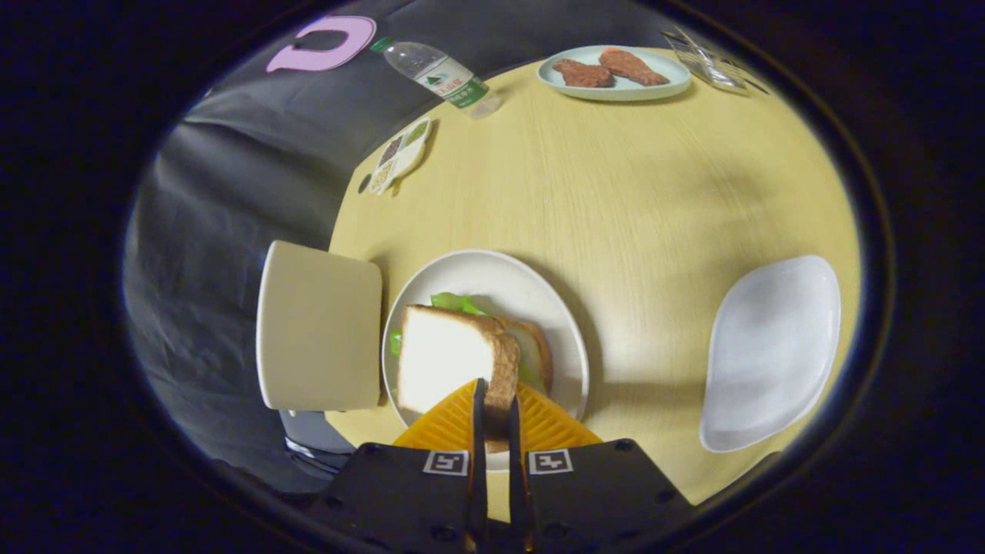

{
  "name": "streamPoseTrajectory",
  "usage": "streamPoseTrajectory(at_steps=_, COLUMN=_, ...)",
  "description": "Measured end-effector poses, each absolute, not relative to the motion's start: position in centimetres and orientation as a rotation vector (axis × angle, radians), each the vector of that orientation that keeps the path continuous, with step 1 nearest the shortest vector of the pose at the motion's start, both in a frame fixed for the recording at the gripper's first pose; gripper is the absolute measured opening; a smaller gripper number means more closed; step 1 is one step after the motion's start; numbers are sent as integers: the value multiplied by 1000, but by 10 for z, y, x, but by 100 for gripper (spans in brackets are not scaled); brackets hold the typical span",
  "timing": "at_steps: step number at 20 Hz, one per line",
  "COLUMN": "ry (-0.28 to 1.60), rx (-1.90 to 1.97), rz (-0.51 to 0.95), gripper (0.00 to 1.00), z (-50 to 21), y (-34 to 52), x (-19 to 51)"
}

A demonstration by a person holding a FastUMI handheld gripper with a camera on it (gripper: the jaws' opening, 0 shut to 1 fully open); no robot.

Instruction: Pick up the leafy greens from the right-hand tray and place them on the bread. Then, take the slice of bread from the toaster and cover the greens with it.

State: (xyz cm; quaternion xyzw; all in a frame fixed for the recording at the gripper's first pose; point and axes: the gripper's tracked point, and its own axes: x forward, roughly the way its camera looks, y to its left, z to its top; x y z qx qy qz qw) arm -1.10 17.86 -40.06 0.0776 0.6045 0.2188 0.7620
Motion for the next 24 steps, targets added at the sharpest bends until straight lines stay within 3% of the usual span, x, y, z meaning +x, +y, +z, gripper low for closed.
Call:
streamPoseTrajectory(at_steps=13, ry=944, rx=-182, rz=294, gripper=71, z=-385, y=159, x=-1)
streamPoseTrajectory(at_steps=19, ry=692, rx=-85, rz=228, gripper=97, z=-316, y=159, x=18)
streamPoseTrajectory(at_steps=24, ry=394, rx=8, rz=208, gripper=98, z=-214, y=141, x=38)
